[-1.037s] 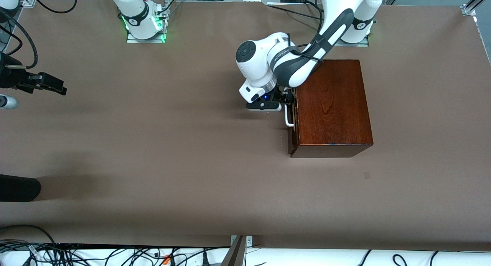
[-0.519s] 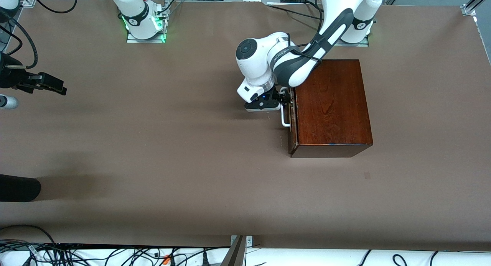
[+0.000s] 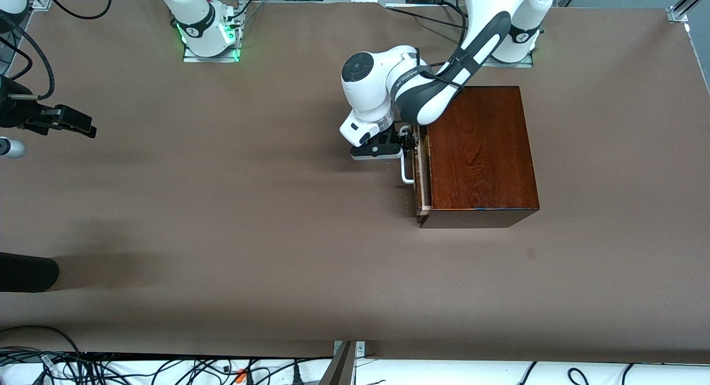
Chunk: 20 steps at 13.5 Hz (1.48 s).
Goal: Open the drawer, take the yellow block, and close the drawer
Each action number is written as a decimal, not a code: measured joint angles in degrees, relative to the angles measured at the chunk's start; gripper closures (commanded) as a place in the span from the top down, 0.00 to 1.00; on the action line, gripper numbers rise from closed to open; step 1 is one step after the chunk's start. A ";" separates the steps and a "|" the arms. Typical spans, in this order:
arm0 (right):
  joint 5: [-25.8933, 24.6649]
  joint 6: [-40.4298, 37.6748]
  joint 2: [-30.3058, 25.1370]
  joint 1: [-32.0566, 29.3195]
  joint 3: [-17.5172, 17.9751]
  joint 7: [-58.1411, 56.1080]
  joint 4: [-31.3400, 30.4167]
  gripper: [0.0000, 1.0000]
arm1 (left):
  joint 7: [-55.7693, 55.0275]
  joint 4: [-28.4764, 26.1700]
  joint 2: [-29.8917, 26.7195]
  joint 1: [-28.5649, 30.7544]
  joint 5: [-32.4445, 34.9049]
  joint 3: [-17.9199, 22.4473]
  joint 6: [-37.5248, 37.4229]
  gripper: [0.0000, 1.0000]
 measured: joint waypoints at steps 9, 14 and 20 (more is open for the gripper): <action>0.00 0.00 0.00 0.00 0.00 0.00 0.00 1.00 | -0.45 3.91 1.07 -0.94 -3.11 -0.43 5.65 1.00; 0.00 0.00 0.00 0.00 0.00 0.00 0.00 1.00 | -0.45 4.83 1.70 -1.18 -3.16 -0.43 5.65 1.00; 0.00 0.00 0.00 0.00 0.00 0.00 0.00 1.00 | 0.18 11.76 1.11 -1.17 -7.34 -2.59 -3.00 1.00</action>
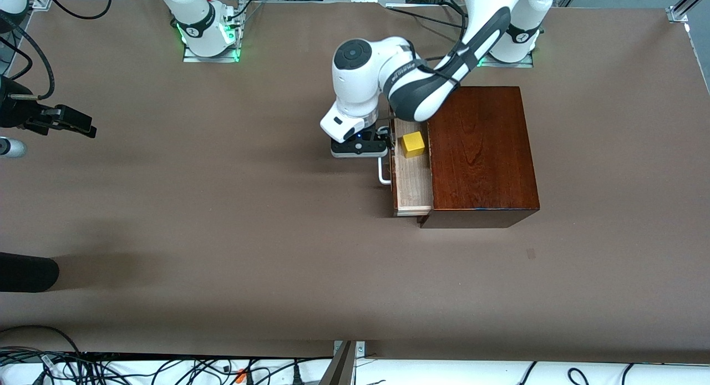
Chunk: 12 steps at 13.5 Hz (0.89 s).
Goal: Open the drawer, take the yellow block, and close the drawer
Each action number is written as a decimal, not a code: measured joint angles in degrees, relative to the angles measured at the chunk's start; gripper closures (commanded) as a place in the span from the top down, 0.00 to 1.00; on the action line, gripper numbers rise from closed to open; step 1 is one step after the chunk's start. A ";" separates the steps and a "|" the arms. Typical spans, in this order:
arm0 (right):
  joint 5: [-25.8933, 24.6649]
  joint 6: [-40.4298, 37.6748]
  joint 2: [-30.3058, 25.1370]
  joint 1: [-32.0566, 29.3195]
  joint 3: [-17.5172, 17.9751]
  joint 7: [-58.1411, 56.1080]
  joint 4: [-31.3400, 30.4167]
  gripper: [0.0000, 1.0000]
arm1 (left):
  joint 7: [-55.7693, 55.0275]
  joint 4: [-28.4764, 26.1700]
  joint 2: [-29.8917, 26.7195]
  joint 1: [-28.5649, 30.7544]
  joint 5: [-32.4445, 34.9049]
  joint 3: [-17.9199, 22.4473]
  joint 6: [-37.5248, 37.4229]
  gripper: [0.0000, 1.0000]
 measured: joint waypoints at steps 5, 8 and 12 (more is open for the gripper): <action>0.00 0.00 0.00 0.00 0.00 0.00 0.00 1.00 | 3.69 11.78 -2.31 0.25 -0.35 -4.25 -25.77 1.00; 0.00 0.01 0.00 -0.01 -0.01 0.00 0.00 1.00 | 13.75 15.01 -6.19 4.73 -2.18 -4.13 -35.17 1.00; 0.06 0.41 0.00 1.90 0.24 2.08 0.00 1.00 | 29.96 15.53 -13.64 20.21 -10.29 -3.91 -40.88 1.00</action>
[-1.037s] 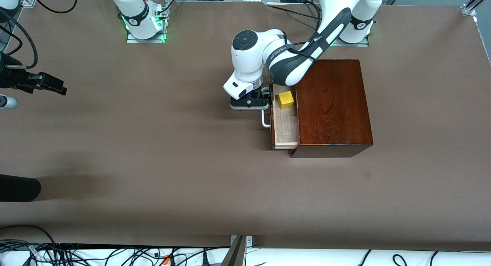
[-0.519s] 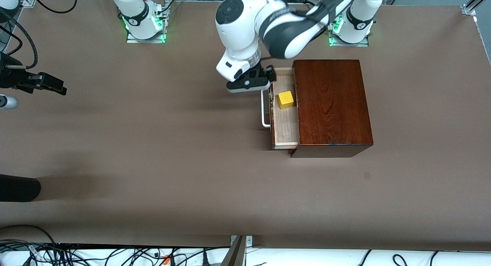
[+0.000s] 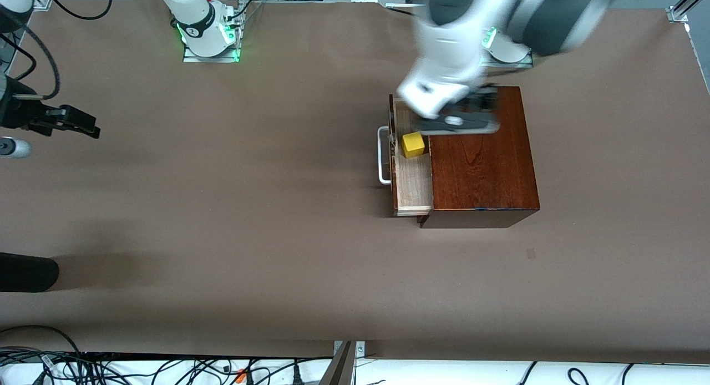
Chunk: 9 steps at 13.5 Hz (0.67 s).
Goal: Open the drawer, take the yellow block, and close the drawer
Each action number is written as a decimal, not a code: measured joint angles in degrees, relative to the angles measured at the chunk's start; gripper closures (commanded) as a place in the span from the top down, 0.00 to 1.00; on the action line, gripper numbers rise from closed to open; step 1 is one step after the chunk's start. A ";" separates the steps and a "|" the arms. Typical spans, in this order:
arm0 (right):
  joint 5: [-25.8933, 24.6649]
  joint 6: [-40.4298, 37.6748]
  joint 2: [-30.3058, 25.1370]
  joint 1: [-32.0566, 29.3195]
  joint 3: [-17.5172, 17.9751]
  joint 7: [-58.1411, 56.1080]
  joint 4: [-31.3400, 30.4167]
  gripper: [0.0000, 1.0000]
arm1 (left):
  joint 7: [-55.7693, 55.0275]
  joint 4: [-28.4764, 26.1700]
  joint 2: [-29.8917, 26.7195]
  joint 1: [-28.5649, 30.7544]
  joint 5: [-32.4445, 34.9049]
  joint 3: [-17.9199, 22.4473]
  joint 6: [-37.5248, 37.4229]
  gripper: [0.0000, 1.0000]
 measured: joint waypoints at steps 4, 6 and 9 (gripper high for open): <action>0.00 0.09 0.00 4.75 0.27 9.71 0.00 1.00 | 16.85 -0.01 -3.81 14.85 -5.35 0.95 -2.14 1.00; 0.03 0.13 0.00 7.03 0.48 15.87 0.00 1.00 | 24.83 -0.71 -6.01 14.31 -8.20 8.78 -2.13 1.00; 0.07 0.22 0.00 11.99 1.27 29.06 0.01 1.00 | 33.24 -5.87 -11.40 6.78 -14.01 25.39 0.24 1.00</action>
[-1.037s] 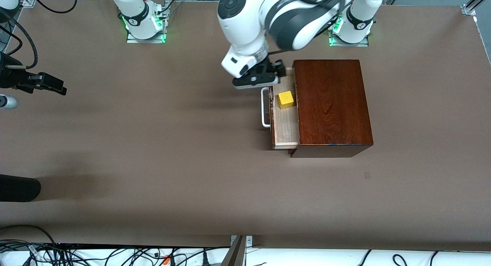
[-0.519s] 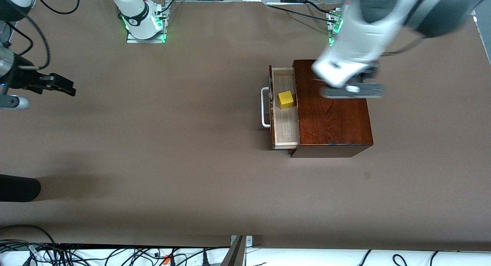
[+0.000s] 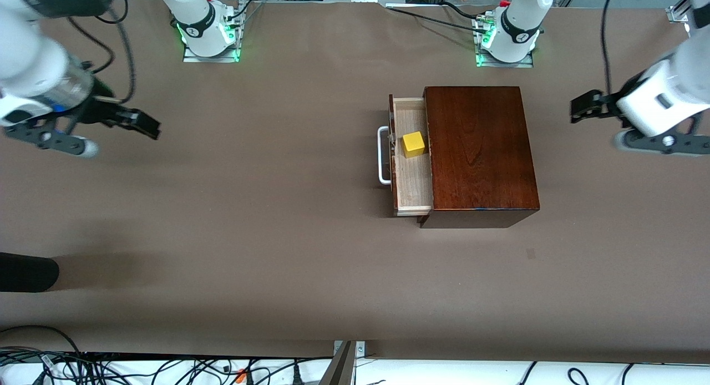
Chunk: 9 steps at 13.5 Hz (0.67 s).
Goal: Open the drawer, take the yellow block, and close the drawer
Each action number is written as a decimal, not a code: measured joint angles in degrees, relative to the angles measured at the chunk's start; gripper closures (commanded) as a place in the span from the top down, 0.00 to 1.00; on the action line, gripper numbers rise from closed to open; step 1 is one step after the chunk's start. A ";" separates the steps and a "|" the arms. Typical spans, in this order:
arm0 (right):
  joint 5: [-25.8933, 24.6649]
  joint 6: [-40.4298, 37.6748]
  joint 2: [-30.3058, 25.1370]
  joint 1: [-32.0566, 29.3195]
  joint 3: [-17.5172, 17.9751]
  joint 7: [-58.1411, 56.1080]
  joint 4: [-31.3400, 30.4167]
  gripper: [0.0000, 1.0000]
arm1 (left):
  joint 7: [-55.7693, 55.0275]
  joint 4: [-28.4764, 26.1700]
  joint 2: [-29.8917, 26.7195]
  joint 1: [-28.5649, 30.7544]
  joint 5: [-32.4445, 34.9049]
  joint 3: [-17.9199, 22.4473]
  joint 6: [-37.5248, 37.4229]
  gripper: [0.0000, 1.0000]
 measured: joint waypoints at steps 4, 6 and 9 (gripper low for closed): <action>0.99 1.36 0.45 7.12 0.95 19.91 -0.02 1.00 | 4.67 -14.35 -10.08 -4.87 -0.63 8.84 10.15 1.00; 1.14 2.47 1.23 11.84 1.07 30.80 0.00 1.00 | 5.22 -18.08 -12.79 -5.81 -0.63 10.55 11.62 1.00; 1.24 5.37 3.36 19.52 1.22 50.39 0.76 1.00 | 5.19 -21.03 -13.39 -5.94 -0.63 10.84 13.55 1.00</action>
